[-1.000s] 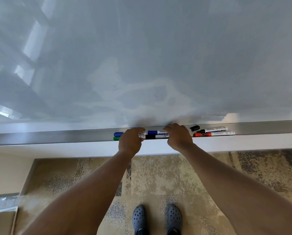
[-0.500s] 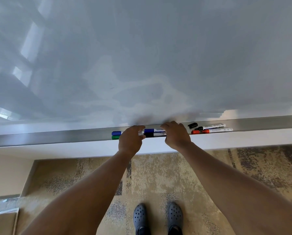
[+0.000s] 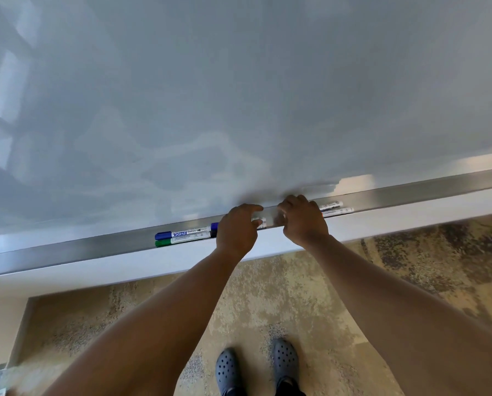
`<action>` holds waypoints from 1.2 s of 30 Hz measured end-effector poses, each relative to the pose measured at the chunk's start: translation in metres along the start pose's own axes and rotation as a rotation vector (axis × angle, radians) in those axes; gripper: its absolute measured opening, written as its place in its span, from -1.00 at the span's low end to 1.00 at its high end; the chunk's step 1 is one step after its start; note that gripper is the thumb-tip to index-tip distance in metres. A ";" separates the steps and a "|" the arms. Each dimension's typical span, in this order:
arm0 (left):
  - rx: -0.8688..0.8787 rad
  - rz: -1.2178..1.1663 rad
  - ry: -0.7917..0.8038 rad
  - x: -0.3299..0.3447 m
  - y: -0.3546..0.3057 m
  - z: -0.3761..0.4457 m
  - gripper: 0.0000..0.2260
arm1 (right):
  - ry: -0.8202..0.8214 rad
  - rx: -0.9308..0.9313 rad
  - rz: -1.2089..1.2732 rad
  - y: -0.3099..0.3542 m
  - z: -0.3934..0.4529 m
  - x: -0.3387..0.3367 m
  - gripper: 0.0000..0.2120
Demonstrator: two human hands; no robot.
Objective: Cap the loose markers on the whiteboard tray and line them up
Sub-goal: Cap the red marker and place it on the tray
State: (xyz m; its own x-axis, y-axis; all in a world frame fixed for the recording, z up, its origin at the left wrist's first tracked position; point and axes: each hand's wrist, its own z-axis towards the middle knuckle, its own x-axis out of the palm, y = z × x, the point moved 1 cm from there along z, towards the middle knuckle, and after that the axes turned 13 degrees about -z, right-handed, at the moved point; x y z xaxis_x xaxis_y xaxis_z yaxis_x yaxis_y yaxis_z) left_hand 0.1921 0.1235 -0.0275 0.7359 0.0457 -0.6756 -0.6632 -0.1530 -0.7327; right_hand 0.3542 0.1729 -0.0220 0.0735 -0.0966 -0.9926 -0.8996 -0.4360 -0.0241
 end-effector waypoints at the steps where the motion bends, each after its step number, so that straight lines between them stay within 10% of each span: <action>1: 0.005 -0.013 0.014 0.006 -0.005 0.001 -0.74 | 0.005 0.018 -0.004 -0.007 -0.002 0.000 -0.69; 36: 0.006 0.115 0.055 0.082 -0.066 0.014 -0.78 | 0.132 0.153 -0.109 -0.079 -0.012 0.011 -0.71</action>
State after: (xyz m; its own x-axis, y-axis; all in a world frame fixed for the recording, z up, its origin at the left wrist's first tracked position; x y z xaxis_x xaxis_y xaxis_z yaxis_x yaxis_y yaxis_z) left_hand 0.2943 0.1512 -0.0354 0.6610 -0.0264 -0.7499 -0.7445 -0.1483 -0.6510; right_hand 0.4312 0.1956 -0.0301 0.2203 -0.1767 -0.9593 -0.9373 -0.3107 -0.1580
